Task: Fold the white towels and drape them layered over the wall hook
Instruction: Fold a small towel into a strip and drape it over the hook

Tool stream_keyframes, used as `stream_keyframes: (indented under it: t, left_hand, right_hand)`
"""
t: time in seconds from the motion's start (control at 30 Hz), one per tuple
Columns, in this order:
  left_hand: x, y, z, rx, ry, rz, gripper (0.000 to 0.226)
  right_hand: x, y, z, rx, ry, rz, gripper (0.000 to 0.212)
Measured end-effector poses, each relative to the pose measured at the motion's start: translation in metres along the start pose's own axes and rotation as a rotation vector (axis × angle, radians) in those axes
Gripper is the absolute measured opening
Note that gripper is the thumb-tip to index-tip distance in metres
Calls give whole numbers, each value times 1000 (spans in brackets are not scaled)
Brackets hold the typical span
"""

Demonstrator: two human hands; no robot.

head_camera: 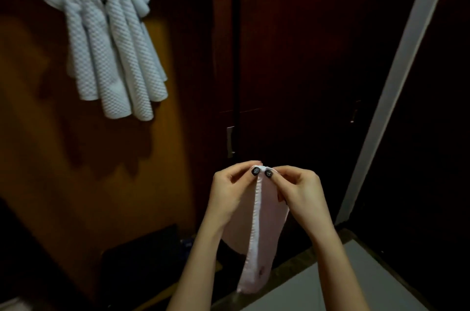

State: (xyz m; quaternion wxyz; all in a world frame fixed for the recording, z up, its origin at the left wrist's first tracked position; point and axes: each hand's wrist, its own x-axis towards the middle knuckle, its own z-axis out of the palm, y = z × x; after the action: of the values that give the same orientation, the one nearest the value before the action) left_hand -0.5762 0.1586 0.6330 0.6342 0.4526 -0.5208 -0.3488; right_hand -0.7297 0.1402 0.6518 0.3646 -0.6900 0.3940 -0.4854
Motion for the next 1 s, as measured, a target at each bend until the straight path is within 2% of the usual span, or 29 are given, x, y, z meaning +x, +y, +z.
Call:
stream_keyframes:
  t: [0.17, 0.27, 0.4, 0.57, 0.67, 0.87, 1.0]
  left_hand:
    - [-17, 11, -24, 12, 170, 9, 10]
    - [-27, 17, -37, 16, 287, 22, 15]
    - [-41, 17, -53, -20, 316, 1, 11]
    - [-45, 12, -68, -30, 360, 15, 18]
    - [-43, 9, -72, -58, 418, 21, 14]
    - [-35, -2, -73, 18, 417, 25, 14]
    - [-28, -16, -72, 112, 505, 25, 7]
  right_hand:
    - [-4, -8, 28, 29, -94, -1, 12]
    - [-5, -16, 47, 78, -156, 4, 12]
    - [-7, -24, 72, 144, -166, 10, 14]
    - [-5, -26, 92, 163, -144, 27, 21]
    - [-1, -23, 101, 160, -151, 32, 16]
    - [10, -10, 98, 64, -243, 20, 16]
    - [20, 3, 81, -174, -410, -15, 22]
